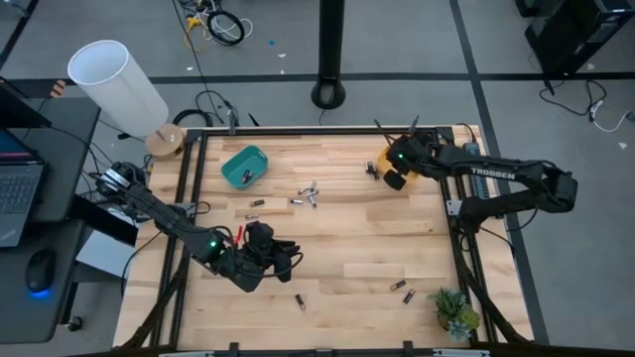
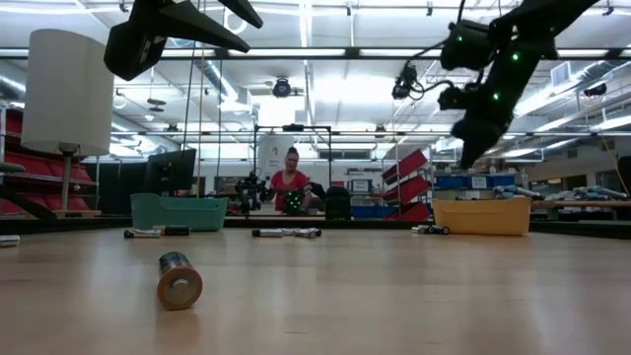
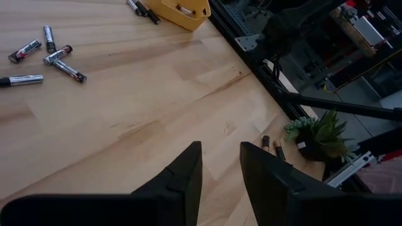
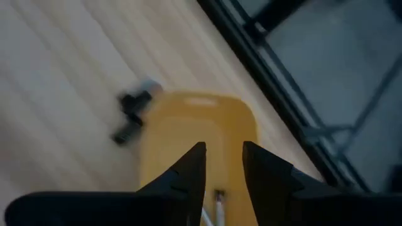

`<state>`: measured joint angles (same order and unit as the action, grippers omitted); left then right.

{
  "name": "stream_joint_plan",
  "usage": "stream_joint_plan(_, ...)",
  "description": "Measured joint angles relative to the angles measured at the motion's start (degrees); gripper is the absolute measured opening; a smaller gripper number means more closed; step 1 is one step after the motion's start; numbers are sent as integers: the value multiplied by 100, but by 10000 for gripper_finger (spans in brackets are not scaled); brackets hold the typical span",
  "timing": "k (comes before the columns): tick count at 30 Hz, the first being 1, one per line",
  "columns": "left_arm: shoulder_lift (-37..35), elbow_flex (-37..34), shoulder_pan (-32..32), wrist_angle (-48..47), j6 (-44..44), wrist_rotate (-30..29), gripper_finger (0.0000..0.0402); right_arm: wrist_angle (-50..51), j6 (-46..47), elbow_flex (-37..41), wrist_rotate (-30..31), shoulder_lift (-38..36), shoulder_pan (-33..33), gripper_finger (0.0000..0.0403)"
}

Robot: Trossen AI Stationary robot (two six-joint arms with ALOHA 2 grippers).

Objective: Sort batteries
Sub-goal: Put the silver battery into the yellow bin

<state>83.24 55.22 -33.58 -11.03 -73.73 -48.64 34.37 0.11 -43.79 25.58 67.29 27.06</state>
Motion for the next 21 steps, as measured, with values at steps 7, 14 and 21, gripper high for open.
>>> stream_joint_plan(7, 0, 2, 19, 1, 0, 38, 120, -681, 751, -488, -2321, 0, -317, 111)
stream_joint_plan(14, 0, 2, 45, -59, 296, 140, 120, -2501, 1798, -575, -3615, 4, -1012, 102)
stream_joint_plan(21, -28, 2, 288, -40, 898, 261, 120, -2641, 2239, -575, -2904, 11, -1830, 90)
